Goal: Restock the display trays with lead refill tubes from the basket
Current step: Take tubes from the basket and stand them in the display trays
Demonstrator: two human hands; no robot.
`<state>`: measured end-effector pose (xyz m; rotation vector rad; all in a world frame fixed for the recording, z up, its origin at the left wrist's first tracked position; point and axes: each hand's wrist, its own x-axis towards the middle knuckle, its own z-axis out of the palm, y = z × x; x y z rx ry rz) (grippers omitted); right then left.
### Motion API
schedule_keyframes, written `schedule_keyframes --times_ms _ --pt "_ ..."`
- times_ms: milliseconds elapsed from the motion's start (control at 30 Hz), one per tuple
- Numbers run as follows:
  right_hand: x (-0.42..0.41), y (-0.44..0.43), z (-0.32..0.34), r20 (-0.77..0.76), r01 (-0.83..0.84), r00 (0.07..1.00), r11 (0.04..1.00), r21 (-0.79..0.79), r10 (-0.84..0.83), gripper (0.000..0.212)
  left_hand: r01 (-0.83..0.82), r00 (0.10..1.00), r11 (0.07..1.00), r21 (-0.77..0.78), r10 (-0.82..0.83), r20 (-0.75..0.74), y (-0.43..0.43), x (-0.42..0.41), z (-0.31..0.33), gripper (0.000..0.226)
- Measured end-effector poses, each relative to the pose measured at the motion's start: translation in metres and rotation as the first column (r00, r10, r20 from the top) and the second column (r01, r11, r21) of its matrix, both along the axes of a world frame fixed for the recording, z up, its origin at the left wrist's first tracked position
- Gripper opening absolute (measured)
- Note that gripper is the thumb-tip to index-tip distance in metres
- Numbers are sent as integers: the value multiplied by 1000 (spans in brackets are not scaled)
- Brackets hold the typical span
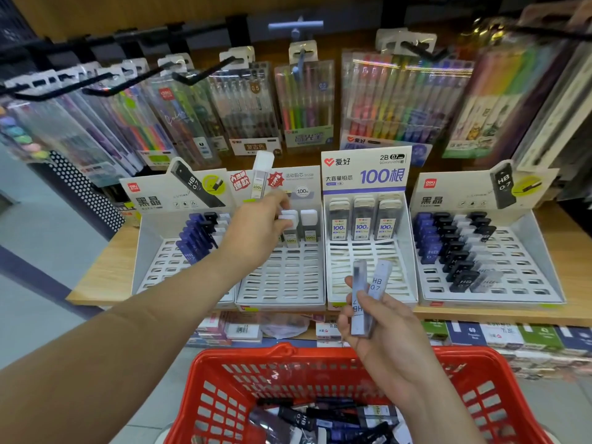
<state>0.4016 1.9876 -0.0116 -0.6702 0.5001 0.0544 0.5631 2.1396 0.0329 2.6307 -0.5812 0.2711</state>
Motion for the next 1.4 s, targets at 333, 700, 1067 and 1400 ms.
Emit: schedule_keyframes --times_ms 333,700,1067,1400 --pt "-3 -11 28 31 40 999 997 -65 -38 19 -26 996 1000 -11 26 81 0 -6 -10 23" --pt "-45 -42 91 143 -254 930 871 -420 340 8 -111 648 627 -771 -543 -535 -69 -131 72 17" --pt "-106 -113 109 -59 -354 865 521 -776 499 10 -232 746 437 -869 -493 -448 -85 -175 97 11" --pt "-104 -116 80 95 -175 962 844 -507 257 25 -289 723 494 -820 -448 -525 -109 -191 76 6"
